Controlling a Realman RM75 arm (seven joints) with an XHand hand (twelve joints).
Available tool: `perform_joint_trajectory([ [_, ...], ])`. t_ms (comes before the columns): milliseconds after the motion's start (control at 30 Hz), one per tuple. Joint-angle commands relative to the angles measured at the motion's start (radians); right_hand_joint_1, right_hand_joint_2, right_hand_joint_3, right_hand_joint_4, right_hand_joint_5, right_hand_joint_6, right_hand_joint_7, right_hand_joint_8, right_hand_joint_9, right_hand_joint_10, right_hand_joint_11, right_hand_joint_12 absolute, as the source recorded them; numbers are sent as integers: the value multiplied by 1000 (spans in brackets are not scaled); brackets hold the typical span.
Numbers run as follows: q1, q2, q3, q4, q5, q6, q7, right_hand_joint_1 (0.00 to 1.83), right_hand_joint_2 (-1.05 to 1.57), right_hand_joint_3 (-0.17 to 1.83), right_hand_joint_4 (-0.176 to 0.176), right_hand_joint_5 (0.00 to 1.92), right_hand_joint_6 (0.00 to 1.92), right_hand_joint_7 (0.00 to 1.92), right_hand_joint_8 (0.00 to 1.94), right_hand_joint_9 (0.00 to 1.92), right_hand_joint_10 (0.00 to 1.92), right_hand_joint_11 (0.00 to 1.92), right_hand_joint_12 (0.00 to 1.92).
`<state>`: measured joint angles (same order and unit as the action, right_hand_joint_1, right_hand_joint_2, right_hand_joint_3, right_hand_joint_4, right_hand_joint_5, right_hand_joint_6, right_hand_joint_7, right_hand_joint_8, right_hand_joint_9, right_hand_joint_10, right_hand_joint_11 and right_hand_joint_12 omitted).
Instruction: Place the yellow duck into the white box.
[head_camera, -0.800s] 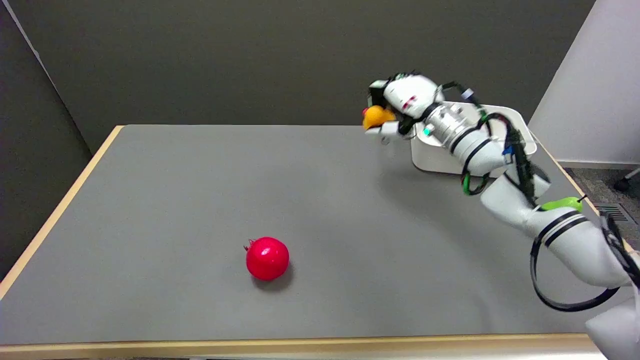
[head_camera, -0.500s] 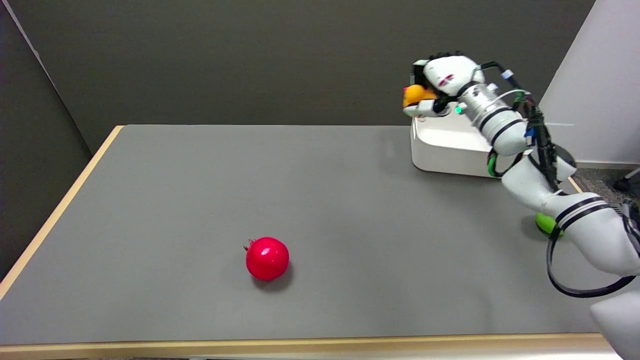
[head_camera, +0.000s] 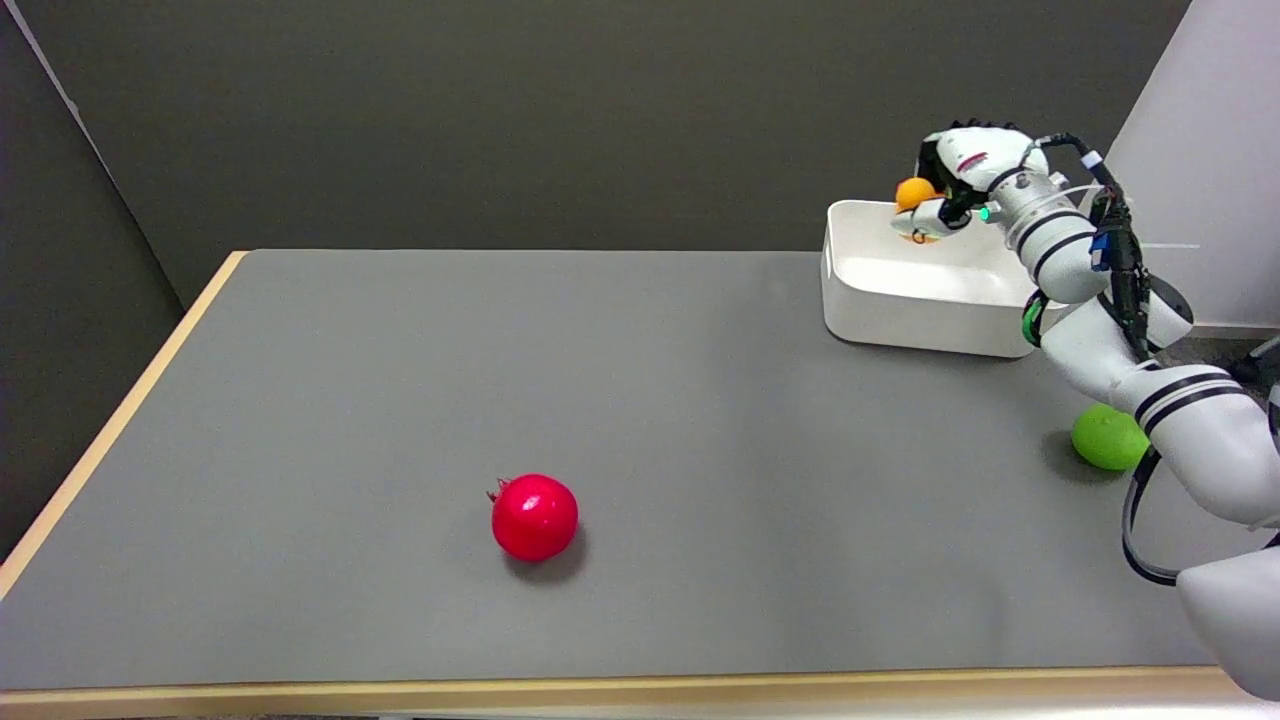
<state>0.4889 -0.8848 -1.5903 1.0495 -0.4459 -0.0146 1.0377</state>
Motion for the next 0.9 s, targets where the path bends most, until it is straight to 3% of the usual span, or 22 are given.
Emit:
perform_joint_trajectory([
  [33, 37, -4, 19, -169, 172, -24, 57, 972, 1099, 324, -121, 358, 1257, 609, 1063, 523, 1209, 369, 1677],
  [67, 38, -4, 19, -179, 181, -14, 65, 575, 742, 863, -10, 147, 535, 186, 360, 122, 726, 82, 1191],
  [100, 38, -4, 17, -190, 194, -1, 70, 486, 658, 982, 18, 82, 356, 62, 182, 22, 545, 12, 1051],
  [200, 34, -4, 8, -200, 213, 12, 71, 455, 632, 943, 13, 28, 238, -1, 35, -1, 210, -1, 896],
  [367, 21, -6, -6, -199, 291, 25, 72, 397, 615, 913, 20, 29, 161, -1, -1, -1, -1, -1, 722],
  [533, -15, -6, 1, -188, 458, 132, 72, 353, 621, 805, 18, -1, 81, -1, -1, -1, -1, -1, 659],
  [600, -41, -10, 13, -197, 578, 264, 65, 348, 662, 694, 17, -1, 51, -1, -1, -1, -1, -1, 577],
  [800, -131, -37, 26, -167, 946, 543, 2, 330, 715, 698, -15, -1, 1, -1, -1, -1, -1, -1, 13],
  [900, -203, -46, 12, -100, 1145, 620, -109, 316, 708, 850, -30, 17, 36, -1, -1, -1, -1, -1, 48],
])
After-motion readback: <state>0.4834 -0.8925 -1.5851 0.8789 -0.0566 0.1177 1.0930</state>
